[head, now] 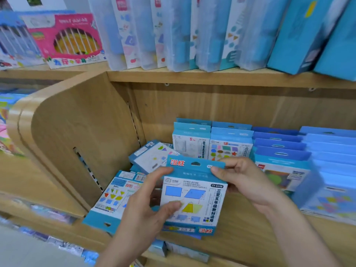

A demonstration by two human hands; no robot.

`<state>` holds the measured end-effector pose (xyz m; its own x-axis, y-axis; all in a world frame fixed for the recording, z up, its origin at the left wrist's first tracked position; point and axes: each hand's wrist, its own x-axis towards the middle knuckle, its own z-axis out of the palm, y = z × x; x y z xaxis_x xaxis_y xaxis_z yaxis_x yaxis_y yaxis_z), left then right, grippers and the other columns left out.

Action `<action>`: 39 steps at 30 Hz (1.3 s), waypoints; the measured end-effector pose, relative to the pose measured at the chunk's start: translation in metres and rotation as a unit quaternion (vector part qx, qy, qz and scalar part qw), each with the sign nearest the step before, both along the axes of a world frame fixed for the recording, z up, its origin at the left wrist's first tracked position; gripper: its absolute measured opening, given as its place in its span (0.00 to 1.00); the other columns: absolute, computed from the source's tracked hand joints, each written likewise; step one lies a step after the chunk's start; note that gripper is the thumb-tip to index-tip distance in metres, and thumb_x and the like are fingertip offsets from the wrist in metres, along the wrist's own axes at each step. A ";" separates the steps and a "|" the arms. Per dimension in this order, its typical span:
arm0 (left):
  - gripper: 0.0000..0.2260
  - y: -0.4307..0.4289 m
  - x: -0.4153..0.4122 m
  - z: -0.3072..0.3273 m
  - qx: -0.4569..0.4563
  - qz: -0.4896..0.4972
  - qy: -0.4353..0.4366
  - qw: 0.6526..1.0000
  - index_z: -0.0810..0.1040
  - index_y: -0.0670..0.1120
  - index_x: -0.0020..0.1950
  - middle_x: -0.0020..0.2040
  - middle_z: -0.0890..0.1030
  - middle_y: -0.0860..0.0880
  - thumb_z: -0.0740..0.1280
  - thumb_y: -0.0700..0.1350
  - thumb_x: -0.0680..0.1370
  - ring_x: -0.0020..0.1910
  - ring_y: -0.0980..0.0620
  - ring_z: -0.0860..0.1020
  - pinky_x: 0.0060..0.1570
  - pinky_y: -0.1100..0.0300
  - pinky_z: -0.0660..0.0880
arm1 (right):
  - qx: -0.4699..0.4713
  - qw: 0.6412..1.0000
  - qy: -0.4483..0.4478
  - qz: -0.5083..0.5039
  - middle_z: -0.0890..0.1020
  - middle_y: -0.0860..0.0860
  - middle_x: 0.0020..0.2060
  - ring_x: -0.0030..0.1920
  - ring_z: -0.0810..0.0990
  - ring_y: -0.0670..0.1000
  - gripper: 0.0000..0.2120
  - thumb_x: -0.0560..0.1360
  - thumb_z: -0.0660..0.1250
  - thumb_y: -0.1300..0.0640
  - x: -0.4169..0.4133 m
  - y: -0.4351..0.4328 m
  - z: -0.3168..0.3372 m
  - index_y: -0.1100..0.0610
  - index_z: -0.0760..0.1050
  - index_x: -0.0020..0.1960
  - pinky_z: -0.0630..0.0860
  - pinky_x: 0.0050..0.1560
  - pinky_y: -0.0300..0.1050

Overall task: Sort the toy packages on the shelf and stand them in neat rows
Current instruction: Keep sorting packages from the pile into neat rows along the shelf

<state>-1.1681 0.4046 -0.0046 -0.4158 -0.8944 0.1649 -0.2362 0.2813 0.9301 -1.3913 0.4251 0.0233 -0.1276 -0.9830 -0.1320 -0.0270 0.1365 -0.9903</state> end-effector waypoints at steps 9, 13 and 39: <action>0.27 -0.010 -0.032 -0.010 0.088 -0.026 0.048 0.995 0.71 0.64 0.57 0.51 0.83 0.49 0.71 0.33 0.72 0.46 0.48 0.84 0.42 0.49 0.81 | -0.065 0.993 0.089 0.040 0.82 0.46 0.53 0.54 0.81 0.46 0.22 0.66 0.75 0.57 -0.025 0.020 -0.012 0.41 0.74 0.56 0.80 0.50 0.46; 0.25 -0.009 -0.049 -0.013 0.134 -0.070 0.031 0.988 0.70 0.63 0.61 0.51 0.83 0.48 0.72 0.39 0.72 0.46 0.48 0.83 0.42 0.51 0.81 | -0.080 0.989 0.103 -0.065 0.83 0.47 0.50 0.49 0.82 0.50 0.08 0.66 0.75 0.56 -0.037 0.033 -0.026 0.48 0.81 0.44 0.81 0.47 0.48; 0.06 -0.109 -0.066 0.010 -0.313 0.167 -0.468 0.809 0.79 0.36 0.40 0.34 0.79 0.33 0.68 0.39 0.74 0.33 0.34 0.78 0.32 0.51 0.73 | -0.041 0.926 -0.049 -0.371 0.85 0.56 0.37 0.38 0.82 0.53 0.03 0.68 0.74 0.62 -0.058 0.114 -0.058 0.56 0.83 0.42 0.79 0.43 0.52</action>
<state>-1.2344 0.2958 0.0056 -0.3726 -0.8462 0.3809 -0.9153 0.4028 -0.0004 -1.4490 0.5394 -0.0347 -0.7641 -0.6361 -0.1075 0.1347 0.0057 -0.9909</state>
